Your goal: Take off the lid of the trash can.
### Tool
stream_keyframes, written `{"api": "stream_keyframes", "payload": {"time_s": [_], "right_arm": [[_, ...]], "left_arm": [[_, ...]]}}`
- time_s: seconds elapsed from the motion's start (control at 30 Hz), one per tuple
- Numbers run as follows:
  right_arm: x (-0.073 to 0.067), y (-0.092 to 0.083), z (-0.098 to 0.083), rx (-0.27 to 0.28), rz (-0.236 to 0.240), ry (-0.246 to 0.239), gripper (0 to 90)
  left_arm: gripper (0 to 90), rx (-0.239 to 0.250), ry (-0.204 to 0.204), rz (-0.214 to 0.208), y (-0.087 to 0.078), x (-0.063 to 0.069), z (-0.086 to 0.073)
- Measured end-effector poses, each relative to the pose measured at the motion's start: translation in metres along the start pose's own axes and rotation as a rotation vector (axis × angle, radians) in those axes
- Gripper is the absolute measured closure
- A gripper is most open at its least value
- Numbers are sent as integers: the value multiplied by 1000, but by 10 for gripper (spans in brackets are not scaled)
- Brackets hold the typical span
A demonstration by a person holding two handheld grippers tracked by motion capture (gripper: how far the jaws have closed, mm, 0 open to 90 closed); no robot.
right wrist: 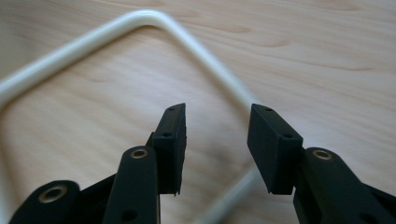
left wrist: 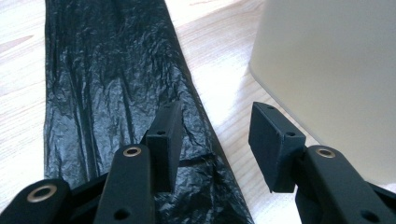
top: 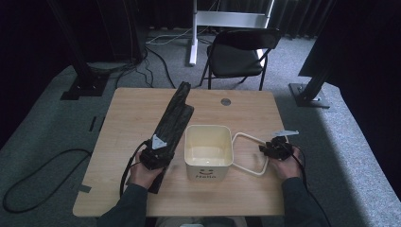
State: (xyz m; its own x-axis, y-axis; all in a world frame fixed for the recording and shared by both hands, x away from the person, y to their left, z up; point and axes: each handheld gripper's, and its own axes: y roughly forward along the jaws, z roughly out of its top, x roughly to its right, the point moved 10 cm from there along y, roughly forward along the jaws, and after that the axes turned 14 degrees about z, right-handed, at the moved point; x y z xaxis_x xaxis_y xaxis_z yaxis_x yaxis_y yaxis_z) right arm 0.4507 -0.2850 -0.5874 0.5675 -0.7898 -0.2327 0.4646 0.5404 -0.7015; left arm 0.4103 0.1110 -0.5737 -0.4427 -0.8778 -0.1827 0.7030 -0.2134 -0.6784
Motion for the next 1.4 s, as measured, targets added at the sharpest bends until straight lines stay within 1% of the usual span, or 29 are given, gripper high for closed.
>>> {"api": "stream_keyframes", "payload": {"time_s": [0.07,0.13,0.17,0.2,0.27,0.33,0.43,0.47,0.53,0.57,0.6,0.63,0.77,0.83,0.93,1.1,1.2,1.27,1.4], "right_arm": [[-10,3,-3,-9,23,-4,552],[-18,4,-3,-7,55,2,552],[-24,4,-4,-1,85,9,553],[-28,5,-5,-6,96,2,554],[-34,4,-6,-14,93,-20,557],[-39,2,-6,-9,98,-30,559],[-44,0,-7,-6,102,-45,559],[-46,-1,-8,-8,101,-50,559],[-51,-2,-7,-3,109,-57,559],[-52,-2,-7,-2,109,-60,559],[-52,-2,-7,-2,109,-60,559],[-58,-1,-5,-1,119,-74,559],[-66,2,-4,-8,134,-97,554],[-68,5,-4,-13,139,-107,554],[-69,8,-5,-25,142,-110,554],[-71,12,-6,-29,156,-115,553],[-71,13,-6,-36,156,-115,553],[-72,15,-7,-46,161,-117,553],[-75,18,-7,-54,167,-126,551]], "left_arm": [[548,-6,-2,6,1,-2,-1],[549,-13,3,11,2,-4,-1],[548,-14,3,13,1,-5,0],[548,-12,2,14,1,-6,1],[549,-7,1,16,0,-8,5],[549,-2,0,19,0,-10,8],[548,6,-23,4,-1,-11,14],[549,10,-21,12,-1,-12,17],[548,20,-30,9,-1,-13,23],[548,31,-34,14,-1,-15,28],[548,31,-34,14,-1,-15,28],[547,32,-34,20,-1,-17,34],[547,39,-45,27,0,-21,45],[546,39,-48,30,1,-22,49],[543,39,-54,27,4,-22,55],[542,13,-51,14,14,-18,56],[541,6,-48,18,17,-18,57],[540,-8,-47,28,22,-18,56],[540,-25,-54,41,29,-20,56]]}}
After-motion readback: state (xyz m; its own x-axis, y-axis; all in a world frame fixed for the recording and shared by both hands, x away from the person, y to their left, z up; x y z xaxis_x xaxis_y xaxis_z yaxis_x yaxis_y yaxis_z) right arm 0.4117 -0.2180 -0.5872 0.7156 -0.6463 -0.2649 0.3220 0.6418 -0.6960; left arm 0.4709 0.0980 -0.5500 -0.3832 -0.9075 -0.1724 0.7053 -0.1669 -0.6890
